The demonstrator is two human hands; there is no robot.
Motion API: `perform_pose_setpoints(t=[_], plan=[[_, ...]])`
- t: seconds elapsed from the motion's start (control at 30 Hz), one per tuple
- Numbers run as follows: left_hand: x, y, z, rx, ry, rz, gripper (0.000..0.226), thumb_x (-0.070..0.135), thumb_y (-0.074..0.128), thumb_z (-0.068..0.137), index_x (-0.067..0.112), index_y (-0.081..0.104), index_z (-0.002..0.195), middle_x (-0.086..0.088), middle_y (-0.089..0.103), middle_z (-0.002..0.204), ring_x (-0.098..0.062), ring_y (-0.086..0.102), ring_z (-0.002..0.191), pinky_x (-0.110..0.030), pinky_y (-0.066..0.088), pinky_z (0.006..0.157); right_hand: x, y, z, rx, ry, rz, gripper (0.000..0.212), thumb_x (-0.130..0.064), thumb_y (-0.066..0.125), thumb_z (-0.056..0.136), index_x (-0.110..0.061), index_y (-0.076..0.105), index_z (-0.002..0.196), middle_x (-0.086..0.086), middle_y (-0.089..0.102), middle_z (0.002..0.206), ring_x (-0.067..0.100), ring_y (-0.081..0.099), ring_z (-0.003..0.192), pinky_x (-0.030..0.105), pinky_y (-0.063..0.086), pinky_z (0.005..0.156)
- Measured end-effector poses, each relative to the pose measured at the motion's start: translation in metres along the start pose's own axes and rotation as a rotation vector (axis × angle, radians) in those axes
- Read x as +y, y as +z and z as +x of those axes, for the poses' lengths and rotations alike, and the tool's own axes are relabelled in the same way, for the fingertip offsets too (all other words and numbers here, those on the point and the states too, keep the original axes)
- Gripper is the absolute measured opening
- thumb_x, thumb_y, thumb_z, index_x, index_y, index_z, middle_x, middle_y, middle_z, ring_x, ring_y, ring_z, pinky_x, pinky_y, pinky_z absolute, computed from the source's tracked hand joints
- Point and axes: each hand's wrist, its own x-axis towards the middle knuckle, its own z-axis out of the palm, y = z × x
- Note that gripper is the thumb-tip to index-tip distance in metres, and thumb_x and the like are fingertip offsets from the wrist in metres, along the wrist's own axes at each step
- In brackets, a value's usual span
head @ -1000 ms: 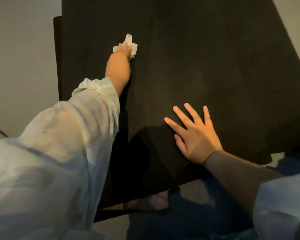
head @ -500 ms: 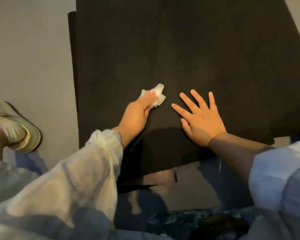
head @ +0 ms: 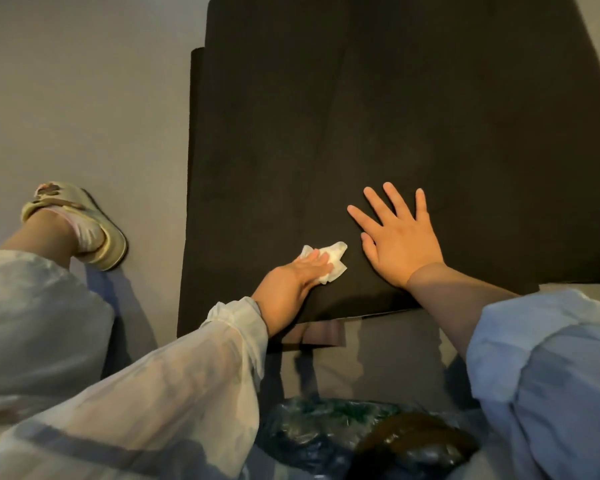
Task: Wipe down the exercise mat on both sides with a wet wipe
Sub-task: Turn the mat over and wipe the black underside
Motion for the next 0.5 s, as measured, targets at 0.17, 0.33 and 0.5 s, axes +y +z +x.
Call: perform_pose_setpoints(t=[0.17,0.33,0.5], plan=[[0.017,0.008,-0.018,-0.062,0.028,0.182,0.039,0.01,0.044,0.099,0.019,0.045,0.137,0.003,0.031,0.149,-0.005,0.023,0.138,-0.002,0.009,0.105,0.003,0.001,-0.002,0.016,-0.011,0.013,0.054,-0.046,0.015,0.095,-0.036,0.015,0.148,0.001,0.01,0.159,0.029,-0.001,0.146,0.056,-0.008,0.111],[0.028,0.004,-0.036,-0.243,-0.003,0.315,0.047,0.013,0.047,0.097,0.023,0.039,0.141,0.002,0.028,0.153,-0.01,0.03,0.137,-0.02,0.021,0.109,0.002,0.001,-0.002,0.011,-0.021,0.028,0.055,-0.046,0.012,0.094,-0.036,0.016,0.148,0.001,0.011,0.159,0.028,0.0,0.146,0.057,-0.005,0.111],[0.041,-0.036,-0.02,-0.372,-0.032,0.328,0.031,0.014,0.048,0.096,0.011,0.06,0.124,-0.008,0.059,0.128,-0.021,0.055,0.117,-0.021,0.034,0.1,0.002,-0.001,-0.003,0.02,-0.023,0.051,0.056,-0.046,0.011,0.093,-0.035,0.019,0.148,0.001,0.014,0.158,0.028,0.001,0.146,0.056,-0.007,0.111]])
